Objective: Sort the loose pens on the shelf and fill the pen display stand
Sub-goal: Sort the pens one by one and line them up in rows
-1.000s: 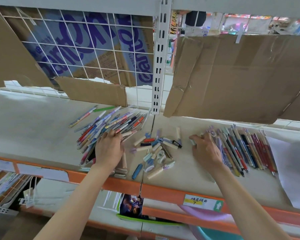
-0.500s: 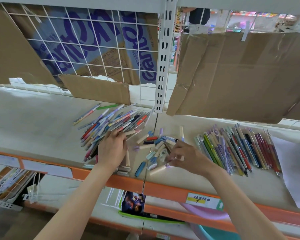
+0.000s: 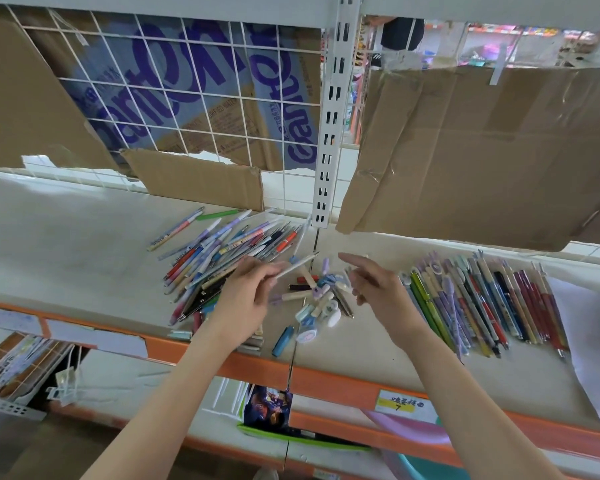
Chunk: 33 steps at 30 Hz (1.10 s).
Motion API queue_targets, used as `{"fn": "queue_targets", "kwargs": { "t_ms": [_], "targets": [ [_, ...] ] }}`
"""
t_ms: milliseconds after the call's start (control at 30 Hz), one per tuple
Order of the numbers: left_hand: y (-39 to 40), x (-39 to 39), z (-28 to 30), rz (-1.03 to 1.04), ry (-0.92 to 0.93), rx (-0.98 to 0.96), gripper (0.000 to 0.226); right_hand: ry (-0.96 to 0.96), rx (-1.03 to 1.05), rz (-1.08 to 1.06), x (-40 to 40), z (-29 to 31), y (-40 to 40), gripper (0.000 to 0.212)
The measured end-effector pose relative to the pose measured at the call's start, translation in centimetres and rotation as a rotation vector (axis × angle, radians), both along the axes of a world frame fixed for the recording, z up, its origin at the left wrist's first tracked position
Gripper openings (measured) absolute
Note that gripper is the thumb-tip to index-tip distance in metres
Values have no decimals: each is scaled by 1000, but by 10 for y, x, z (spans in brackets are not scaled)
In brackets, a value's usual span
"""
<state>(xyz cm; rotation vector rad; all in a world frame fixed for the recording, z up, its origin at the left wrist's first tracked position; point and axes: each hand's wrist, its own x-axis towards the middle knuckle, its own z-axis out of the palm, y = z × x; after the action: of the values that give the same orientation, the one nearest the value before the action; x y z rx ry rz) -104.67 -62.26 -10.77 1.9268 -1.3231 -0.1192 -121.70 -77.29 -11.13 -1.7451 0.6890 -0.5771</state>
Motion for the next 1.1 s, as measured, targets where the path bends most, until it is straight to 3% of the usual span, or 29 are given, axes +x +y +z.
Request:
{"fn": "queue_targets", "kwargs": {
  "t_ms": [133, 300, 467, 767, 1100],
  "targets": [
    [2, -9, 1, -43, 106, 21, 21, -37, 69, -57, 4, 6, 3, 34],
    [2, -14, -2, -56, 90, 38, 14, -243, 381, -164, 5, 6, 4, 11],
    [-1, -15, -5, -56, 106, 36, 16, -316, 435, -206, 3, 6, 1, 7],
    [-1, -12, -9, -65, 106, 60, 15, -201, 318, -177, 4, 2, 1, 8],
    [25, 4, -24, 29, -9, 271, 21, 145, -18, -194, 18, -16, 4, 8]
  ]
}}
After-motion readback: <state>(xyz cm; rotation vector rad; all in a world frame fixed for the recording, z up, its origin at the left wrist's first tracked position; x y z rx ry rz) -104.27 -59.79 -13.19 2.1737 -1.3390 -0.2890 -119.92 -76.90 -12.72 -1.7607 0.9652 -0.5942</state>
